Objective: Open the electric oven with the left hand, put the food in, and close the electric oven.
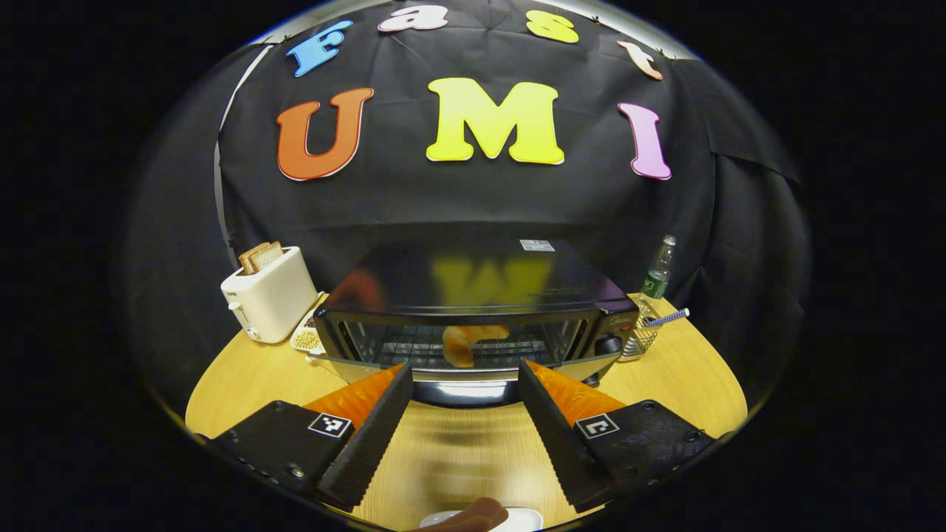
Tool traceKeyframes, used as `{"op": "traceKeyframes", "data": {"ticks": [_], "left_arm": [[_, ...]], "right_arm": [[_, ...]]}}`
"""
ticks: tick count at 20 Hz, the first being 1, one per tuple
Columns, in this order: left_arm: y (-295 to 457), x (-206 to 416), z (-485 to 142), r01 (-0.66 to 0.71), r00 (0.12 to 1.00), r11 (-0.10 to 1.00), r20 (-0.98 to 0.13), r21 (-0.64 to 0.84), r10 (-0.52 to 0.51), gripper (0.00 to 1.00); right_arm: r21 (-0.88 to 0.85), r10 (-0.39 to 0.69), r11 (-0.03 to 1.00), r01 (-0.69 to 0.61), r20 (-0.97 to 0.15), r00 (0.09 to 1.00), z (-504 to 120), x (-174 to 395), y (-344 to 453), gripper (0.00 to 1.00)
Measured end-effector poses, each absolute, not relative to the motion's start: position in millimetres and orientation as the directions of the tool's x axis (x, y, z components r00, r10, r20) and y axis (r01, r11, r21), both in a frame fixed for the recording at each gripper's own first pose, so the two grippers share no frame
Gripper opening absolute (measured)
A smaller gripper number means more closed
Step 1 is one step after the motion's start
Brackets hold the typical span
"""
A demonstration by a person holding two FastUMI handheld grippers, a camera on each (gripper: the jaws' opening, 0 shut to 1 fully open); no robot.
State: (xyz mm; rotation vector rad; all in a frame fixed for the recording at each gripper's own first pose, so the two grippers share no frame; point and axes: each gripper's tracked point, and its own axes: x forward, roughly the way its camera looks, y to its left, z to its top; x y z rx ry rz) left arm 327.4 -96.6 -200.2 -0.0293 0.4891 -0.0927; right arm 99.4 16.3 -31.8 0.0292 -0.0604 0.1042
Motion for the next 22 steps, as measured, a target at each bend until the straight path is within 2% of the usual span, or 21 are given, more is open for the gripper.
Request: {"op": "traceKeyframes", "data": {"ticks": [5, 9, 16, 22], "left_arm": [[-87, 311, -151, 0.082, 0.926, 0.996, -0.367, -0.031, -0.087, 0.94], [-76, 271, -114, 0.082, 0.95, 0.995, -0.299, -0.05, -0.093, 0.94], [-55, 178, -39, 0.102, 0.989, 0.994, -0.101, -0.042, -0.106, 0.93], [-34, 97, -15, 0.071, 0.996, 0.997, -0.049, -0.001, -0.071, 0.93]], "right_arm": [[0.028, 0.071, 0.997, -0.073, 0.061, 0.996, -32, 99, 7, 0.96], [0.034, 0.078, 0.996, -0.08, 0.046, 0.996, -36, 96, 13, 0.96], [0.064, 0.098, 0.993, -0.099, 0.023, 0.995, -38, 80, 24, 0.96], [0.047, 0.131, 0.99, -0.133, 0.043, 0.99, -26, 56, 41, 0.96]]}}
